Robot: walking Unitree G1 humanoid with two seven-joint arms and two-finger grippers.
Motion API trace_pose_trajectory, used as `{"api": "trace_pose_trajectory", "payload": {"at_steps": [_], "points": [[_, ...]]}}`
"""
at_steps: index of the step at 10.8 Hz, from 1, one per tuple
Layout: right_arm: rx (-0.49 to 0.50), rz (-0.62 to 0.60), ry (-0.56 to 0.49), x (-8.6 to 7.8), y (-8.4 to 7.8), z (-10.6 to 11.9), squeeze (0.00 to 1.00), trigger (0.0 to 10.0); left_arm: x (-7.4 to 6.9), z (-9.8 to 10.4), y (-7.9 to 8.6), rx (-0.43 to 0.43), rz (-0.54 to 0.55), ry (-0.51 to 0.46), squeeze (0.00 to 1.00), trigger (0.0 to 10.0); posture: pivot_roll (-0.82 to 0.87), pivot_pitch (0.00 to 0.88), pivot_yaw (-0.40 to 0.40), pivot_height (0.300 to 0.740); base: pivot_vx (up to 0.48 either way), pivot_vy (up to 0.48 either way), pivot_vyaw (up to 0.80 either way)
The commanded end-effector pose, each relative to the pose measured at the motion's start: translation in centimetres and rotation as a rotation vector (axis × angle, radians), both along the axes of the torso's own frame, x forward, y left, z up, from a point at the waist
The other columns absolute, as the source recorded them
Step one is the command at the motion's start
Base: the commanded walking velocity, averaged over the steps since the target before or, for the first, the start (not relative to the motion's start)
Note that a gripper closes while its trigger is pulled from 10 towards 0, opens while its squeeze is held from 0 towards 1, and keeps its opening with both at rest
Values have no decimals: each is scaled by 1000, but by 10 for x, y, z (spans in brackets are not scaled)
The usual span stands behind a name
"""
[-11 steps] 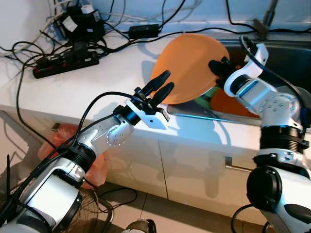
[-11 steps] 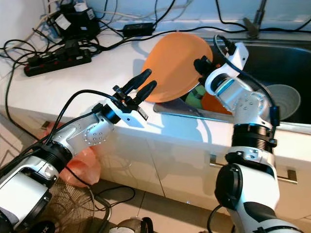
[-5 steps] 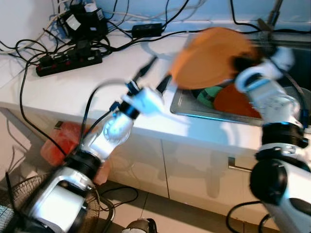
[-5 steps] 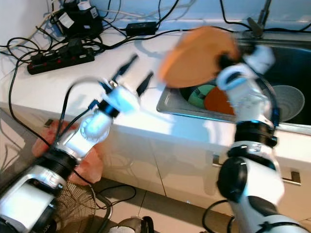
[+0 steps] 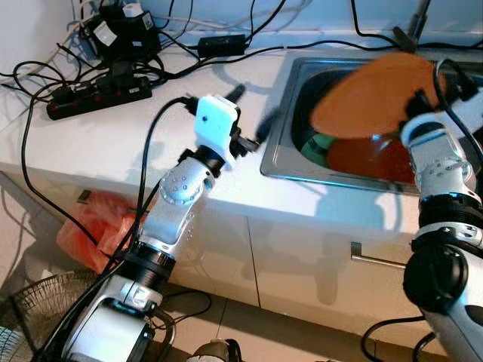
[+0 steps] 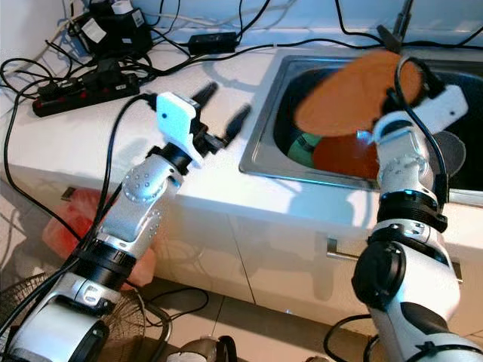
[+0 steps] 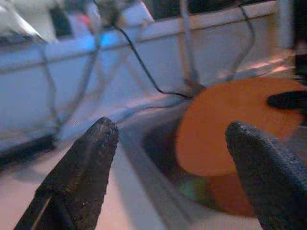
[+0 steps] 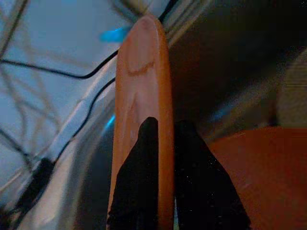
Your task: Kitchen organization
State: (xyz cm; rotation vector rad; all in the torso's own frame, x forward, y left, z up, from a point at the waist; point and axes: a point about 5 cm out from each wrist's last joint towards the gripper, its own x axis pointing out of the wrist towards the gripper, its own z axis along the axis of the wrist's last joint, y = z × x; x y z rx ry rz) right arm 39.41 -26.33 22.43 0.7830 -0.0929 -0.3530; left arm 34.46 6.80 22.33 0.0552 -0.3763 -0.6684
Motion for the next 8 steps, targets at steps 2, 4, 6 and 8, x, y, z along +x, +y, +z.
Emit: {"api": "trace_pose_trajectory", "payload": {"at_steps": [2,4,6,8], "points": [[-59,-88,46,-3,-12,-1,0,0,-3,-1,1,73,-75,86,1000,10000,106,95,118,740,0,0,0],[-124,-176,182,-11,-29,-23,0,0,-7,-15,0,144,-131,232,1000,10000,110,93,122,740,0,0,0],[-154,-213,241,-18,-38,-38,0,0,-11,-21,1,167,-153,301,1000,10000,111,95,126,740,0,0,0],[-199,-189,291,-19,-37,-47,0,10000,-12,-27,3,213,-157,350,1000,10000,110,92,128,740,0,0,0]]}}
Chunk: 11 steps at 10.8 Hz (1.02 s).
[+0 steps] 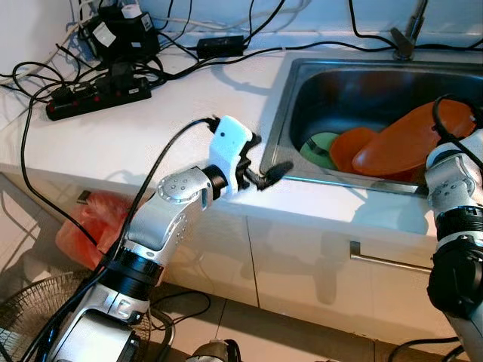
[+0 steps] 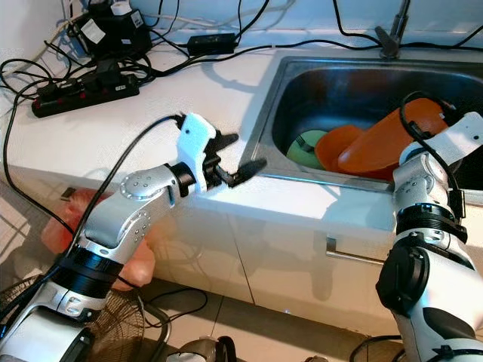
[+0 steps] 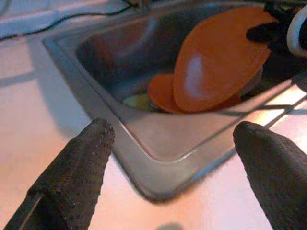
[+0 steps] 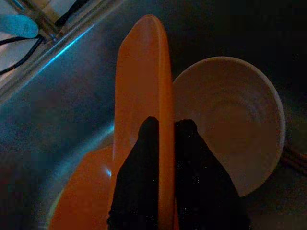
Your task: Kitchen organization
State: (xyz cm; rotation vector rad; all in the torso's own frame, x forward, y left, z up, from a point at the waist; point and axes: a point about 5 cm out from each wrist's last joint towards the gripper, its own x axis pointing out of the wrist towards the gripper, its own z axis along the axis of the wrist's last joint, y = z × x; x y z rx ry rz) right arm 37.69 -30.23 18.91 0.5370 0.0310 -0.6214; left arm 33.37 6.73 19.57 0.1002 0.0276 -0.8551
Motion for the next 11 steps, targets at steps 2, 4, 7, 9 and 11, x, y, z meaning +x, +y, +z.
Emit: {"api": "trace_pose_trajectory", "payload": {"at_steps": [2,4,7,9,11], "points": [[-13,19,79,-3,3,-19,0,10000,-1,1,3,4,4,13,1000,10000,110,88,129,740,0,0,0],[10,37,87,-3,6,-24,969,10000,-1,1,3,4,-1,29,1000,10000,110,86,131,740,0,0,0],[36,48,103,-3,10,-30,1000,10000,-2,0,2,4,-14,42,1000,10000,113,83,133,740,0,0,0],[30,50,102,-3,9,-29,1000,10000,-3,-1,2,5,-18,53,1000,10000,113,85,133,740,0,0,0],[31,50,104,-3,8,-30,1000,10000,-2,-2,3,9,-9,57,1000,10000,112,86,133,740,0,0,0]]}}
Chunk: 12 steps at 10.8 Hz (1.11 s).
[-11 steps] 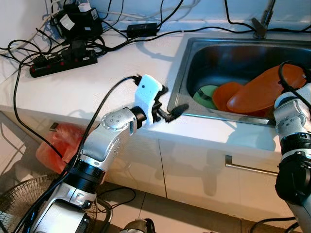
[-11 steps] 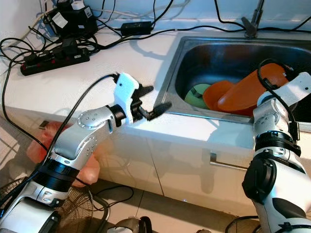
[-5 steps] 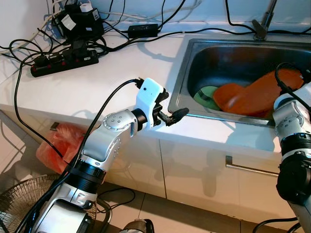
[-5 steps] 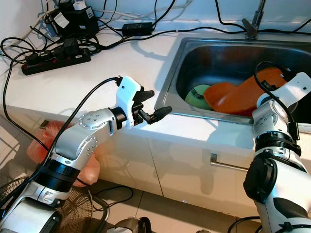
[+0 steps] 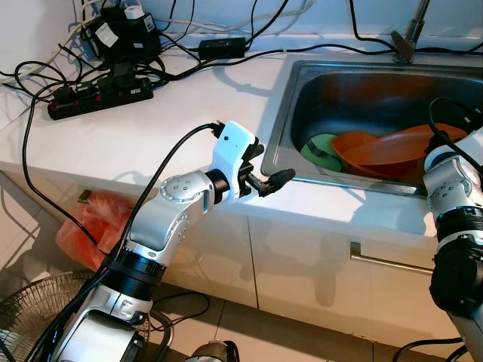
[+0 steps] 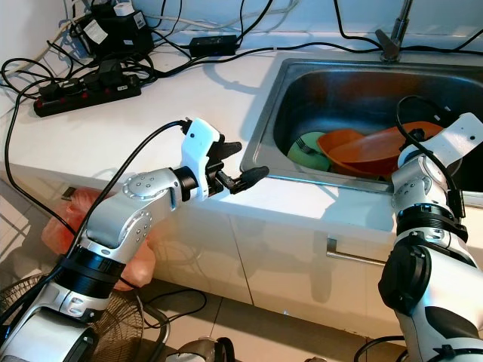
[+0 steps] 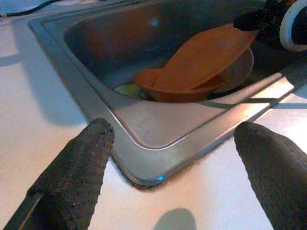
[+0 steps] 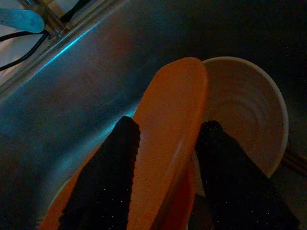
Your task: Kitchen organization
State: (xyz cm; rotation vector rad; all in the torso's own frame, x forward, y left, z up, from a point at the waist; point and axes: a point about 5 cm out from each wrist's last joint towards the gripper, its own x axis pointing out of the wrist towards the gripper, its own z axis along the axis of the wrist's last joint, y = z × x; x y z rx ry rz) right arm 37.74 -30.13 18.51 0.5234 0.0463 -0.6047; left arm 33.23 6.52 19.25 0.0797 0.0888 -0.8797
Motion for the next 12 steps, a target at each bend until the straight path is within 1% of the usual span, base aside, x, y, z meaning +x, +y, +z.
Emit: {"api": "trace_pose_trajectory", "payload": {"at_steps": [1,3,4,5,6,7,10,11,12], "points": [[47,26,92,-4,7,-26,1000,10000,1,1,6,-1,22,-4,1000,10000,113,85,133,740,0,0,0],[39,13,117,-5,5,-27,1000,10000,1,1,7,1,26,-3,1000,10000,114,82,133,740,0,0,0],[-29,-24,189,-11,-4,-29,1000,10000,2,2,8,5,33,-5,1000,10000,115,79,126,740,0,0,0],[-108,-32,245,-15,-12,-31,1000,10000,3,2,9,10,39,-8,1000,10000,115,78,126,740,0,0,0],[-155,-19,256,-15,-12,-30,1000,10000,3,2,10,12,40,-8,1000,10000,115,77,126,740,0,0,0],[-235,-11,280,-16,-15,-26,1000,10000,3,1,9,15,38,-7,1000,10000,113,75,127,740,0,0,0],[-290,-35,318,-22,-27,-27,1000,10000,4,2,9,18,36,-10,1000,10000,112,68,129,740,0,0,0],[-270,-39,312,-24,-29,-28,1000,10000,4,3,10,20,37,-10,1000,10000,112,69,131,740,0,0,0],[-275,-33,311,-24,-29,-28,1000,10000,4,3,10,20,37,-10,1000,10000,111,69,130,740,0,0,0]]}}
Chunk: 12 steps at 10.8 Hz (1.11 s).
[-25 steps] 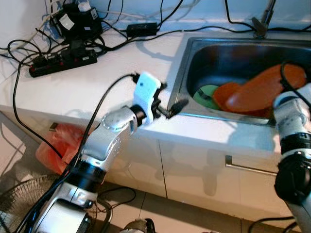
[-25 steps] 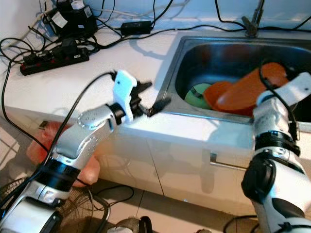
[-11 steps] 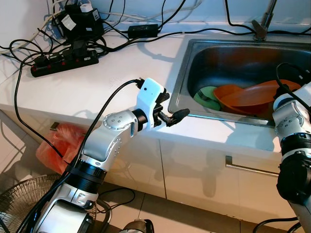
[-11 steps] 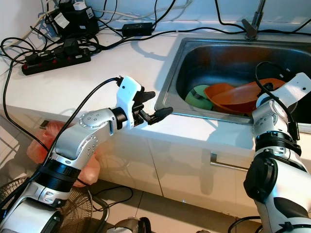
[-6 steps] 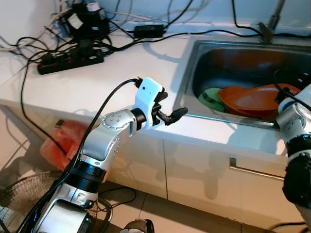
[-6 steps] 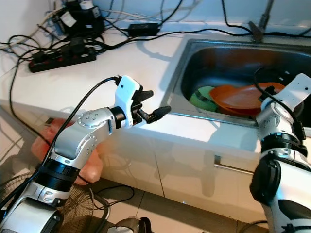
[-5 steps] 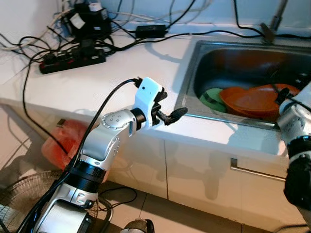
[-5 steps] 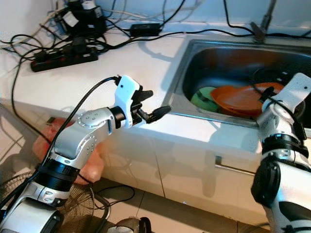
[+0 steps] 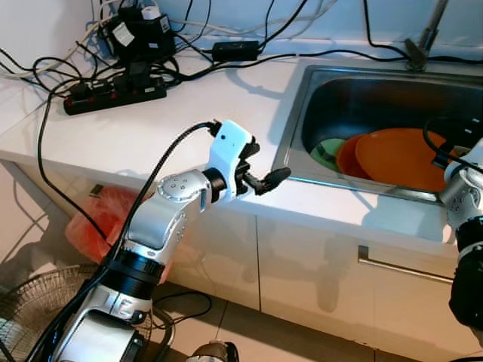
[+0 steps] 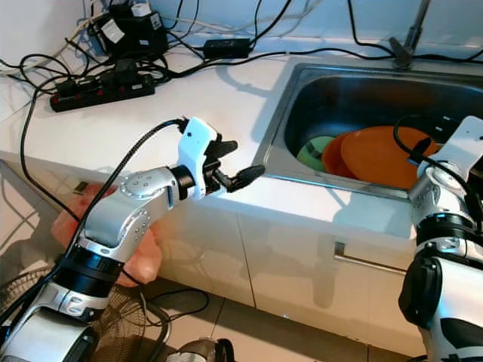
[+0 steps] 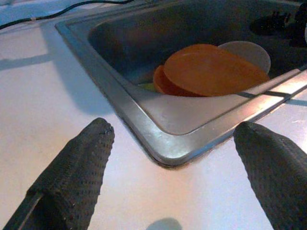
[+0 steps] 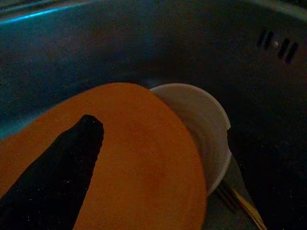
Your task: Kitchen organization
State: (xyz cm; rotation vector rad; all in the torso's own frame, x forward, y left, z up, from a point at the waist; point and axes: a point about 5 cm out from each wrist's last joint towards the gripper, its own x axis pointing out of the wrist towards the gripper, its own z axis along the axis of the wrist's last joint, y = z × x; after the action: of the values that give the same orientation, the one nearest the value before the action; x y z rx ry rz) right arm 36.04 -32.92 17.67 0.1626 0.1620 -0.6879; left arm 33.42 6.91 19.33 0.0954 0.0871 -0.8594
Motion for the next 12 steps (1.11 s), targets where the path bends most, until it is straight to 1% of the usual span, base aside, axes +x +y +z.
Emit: {"api": "trace_pose_trajectory", "payload": {"at_steps": [1,2,3,4,5,6,7,8,9,10,11,12], "points": [[6,31,45,-3,4,-16,1000,10000,2,6,3,-15,12,-28,1000,10000,111,68,131,740,0,0,0],[-33,88,6,1,11,-10,1000,10000,1,11,2,-54,19,-60,1000,10000,110,68,131,740,0,0,0],[-91,151,-21,4,19,-6,1000,10000,0,15,3,-92,45,-94,71,10000,105,67,133,740,0,0,0],[-171,213,-58,4,31,-2,1000,10000,-1,17,7,-124,94,-144,0,10000,97,65,134,740,0,0,0],[-220,264,-98,3,40,3,1000,10000,-2,19,10,-151,127,-170,0,10000,93,63,135,740,0,0,0],[-286,301,-152,0,50,10,902,10000,-3,20,15,-189,177,-198,0,10000,84,59,135,740,0,0,0],[-336,344,-196,-4,61,15,616,10000,-4,20,22,-234,258,-228,0,10000,72,53,140,740,0,0,0],[-387,417,-242,-13,78,20,0,10000,-11,8,37,-236,371,-260,0,10000,56,48,138,740,0,0,0],[-401,451,-264,-20,87,22,0,10000,-13,2,48,-220,447,-277,0,10000,54,40,133,740,0,0,0],[-395,484,-281,-25,97,21,0,10000,-14,1,57,-212,502,-296,0,10000,54,32,129,740,0,0,0],[-388,506,-285,-29,106,17,0,10000,-15,1,61,-207,536,-312,0,10000,56,16,125,740,0,0,0],[-360,530,-278,-34,119,10,0,10000,-16,0,65,-204,571,-333,0,10000,58,0,125,740,0,0,-800]]}}
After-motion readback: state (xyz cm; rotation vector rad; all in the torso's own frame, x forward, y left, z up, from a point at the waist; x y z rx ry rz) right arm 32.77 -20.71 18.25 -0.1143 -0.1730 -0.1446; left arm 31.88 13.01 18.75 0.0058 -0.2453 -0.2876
